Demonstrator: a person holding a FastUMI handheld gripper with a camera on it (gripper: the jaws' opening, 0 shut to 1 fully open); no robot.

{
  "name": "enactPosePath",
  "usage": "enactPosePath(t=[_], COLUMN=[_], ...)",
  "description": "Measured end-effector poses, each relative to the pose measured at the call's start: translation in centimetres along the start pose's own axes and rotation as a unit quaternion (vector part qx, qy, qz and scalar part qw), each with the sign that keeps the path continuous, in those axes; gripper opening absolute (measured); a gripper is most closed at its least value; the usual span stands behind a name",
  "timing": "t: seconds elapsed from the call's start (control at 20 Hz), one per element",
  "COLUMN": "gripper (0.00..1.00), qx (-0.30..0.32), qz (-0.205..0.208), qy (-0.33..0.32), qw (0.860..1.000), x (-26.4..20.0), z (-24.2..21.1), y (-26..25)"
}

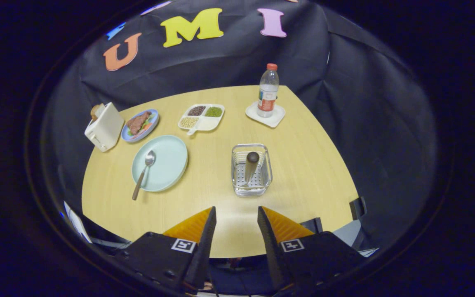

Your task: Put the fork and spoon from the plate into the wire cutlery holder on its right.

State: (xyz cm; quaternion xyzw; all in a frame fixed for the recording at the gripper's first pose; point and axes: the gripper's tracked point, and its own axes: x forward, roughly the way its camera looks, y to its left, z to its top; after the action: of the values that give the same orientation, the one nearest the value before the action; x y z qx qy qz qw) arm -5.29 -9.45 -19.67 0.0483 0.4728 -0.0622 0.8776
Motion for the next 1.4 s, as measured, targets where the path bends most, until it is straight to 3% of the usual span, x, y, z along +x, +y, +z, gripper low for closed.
enactPosePath(t=[0.15, 0.35, 0.85, 1.4], gripper=[0.77, 0.87, 0.87, 0.88], qx=[-0.012, -0.017, -0.053, -0.054], qz=[0.001, 0.004, 0.037, 0.080], qy=[-0.013, -0.018, -0.009, 0.054], qw=[1.000, 1.000, 0.998, 0.994], x=[-0.9, -1.6, -1.3, 3.8], z=[0.4, 0.7, 0.1, -2.8], y=[1.1, 2.8, 10.2, 19.4])
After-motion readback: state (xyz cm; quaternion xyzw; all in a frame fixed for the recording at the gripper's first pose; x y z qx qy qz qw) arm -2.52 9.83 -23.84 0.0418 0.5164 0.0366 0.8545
